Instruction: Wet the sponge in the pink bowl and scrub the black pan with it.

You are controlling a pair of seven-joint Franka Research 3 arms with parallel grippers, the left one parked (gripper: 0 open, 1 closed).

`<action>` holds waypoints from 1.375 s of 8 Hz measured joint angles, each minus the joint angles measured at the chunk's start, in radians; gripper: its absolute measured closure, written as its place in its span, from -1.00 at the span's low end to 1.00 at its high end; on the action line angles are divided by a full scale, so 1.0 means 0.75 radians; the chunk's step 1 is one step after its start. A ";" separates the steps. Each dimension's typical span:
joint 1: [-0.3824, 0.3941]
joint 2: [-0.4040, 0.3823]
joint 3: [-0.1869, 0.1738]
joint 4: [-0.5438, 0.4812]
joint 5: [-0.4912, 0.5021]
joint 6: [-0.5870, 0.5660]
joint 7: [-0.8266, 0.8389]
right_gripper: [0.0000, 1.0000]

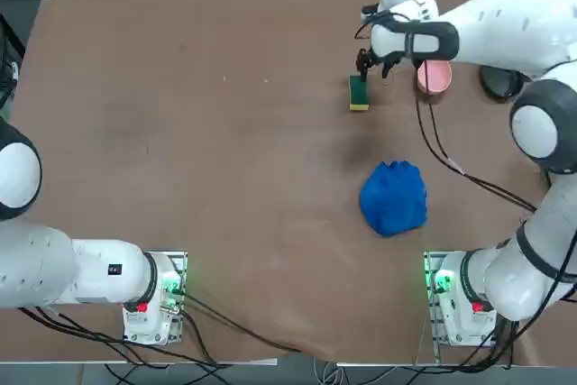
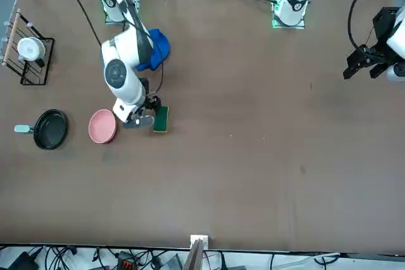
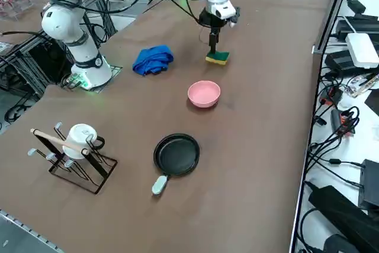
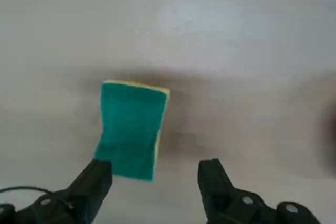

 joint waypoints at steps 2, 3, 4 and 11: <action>0.026 0.058 0.000 0.010 0.000 0.058 0.028 -0.98; 0.030 0.073 0.000 0.019 0.000 0.061 0.032 -0.98; 0.031 0.086 0.000 0.027 0.001 0.064 0.060 -0.98; 0.057 0.194 -0.002 0.101 0.001 0.095 0.170 -0.98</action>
